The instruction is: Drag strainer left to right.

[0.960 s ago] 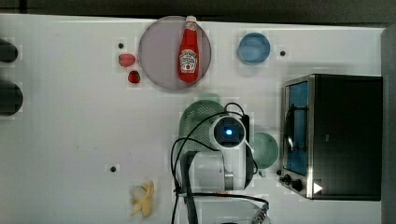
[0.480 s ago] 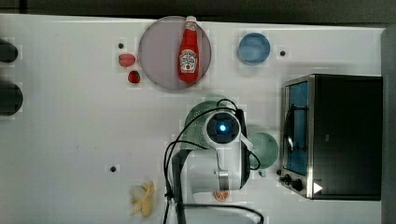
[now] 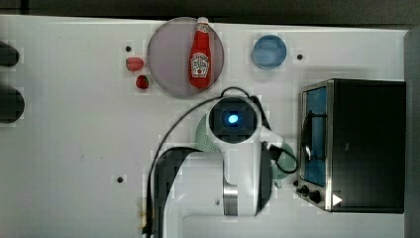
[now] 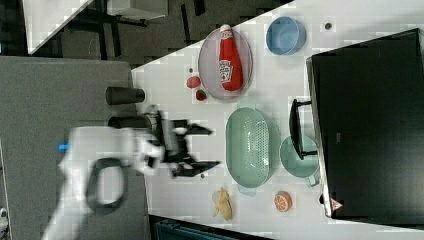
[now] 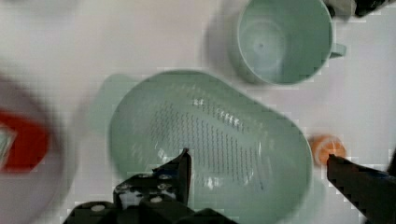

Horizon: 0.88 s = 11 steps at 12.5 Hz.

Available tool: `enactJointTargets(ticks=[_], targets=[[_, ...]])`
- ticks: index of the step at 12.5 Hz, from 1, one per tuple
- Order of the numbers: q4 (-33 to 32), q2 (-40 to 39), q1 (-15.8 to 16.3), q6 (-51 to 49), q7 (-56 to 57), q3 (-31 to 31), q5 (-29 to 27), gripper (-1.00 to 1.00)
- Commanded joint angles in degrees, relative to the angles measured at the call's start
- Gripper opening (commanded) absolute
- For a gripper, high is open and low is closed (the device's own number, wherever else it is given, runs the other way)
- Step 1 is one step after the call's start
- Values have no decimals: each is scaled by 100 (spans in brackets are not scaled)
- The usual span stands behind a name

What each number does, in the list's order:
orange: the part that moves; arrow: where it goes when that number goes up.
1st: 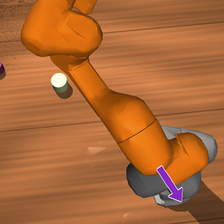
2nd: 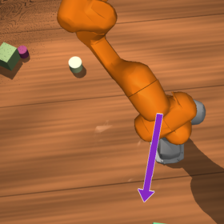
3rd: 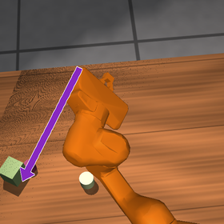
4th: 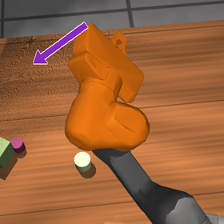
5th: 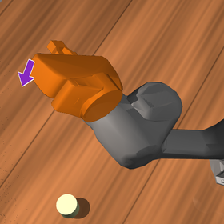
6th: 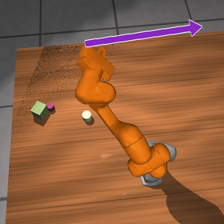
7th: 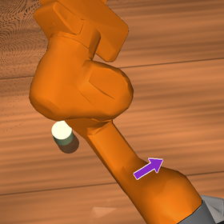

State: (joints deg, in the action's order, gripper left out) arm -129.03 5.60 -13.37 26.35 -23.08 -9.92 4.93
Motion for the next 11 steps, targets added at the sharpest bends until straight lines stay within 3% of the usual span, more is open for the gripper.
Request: enactJointTargets(ticks=[1, 5, 11], targets=[[856, 676, -67, -1219, 1832, 44, -914, 100], [1823, 1129, -67, -2766, 2082, 79, -631, 100], [2125, 1130, -68, -2949, 2335, 205, -661, 100]])
